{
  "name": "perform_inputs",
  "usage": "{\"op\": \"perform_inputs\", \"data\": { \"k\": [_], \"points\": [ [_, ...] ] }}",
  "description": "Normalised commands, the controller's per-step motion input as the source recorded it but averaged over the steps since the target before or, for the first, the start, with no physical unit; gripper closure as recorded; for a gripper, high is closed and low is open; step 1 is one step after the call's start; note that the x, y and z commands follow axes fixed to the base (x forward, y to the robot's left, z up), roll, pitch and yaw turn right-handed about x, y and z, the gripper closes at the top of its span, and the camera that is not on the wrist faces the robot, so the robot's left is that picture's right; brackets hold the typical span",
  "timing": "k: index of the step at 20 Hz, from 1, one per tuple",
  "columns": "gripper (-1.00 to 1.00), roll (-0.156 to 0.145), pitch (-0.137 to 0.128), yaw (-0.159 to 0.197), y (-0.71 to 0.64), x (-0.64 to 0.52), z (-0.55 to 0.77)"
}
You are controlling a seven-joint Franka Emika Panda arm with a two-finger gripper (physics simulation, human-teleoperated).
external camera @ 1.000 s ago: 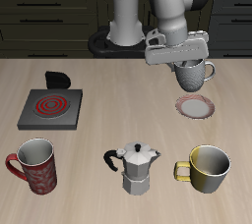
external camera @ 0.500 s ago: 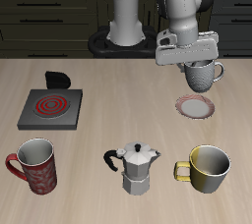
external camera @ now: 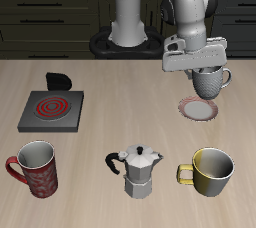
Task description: Place the white mug on the plate
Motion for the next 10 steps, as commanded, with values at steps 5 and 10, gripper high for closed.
{"op": "perform_inputs", "data": {
  "k": [5, 10],
  "points": [
    [1.00, -0.015, -0.002, 0.007, -0.05, 0.09, -0.07],
    [1.00, -0.023, 0.018, 0.010, -0.09, 0.04, -0.13]
  ]
}}
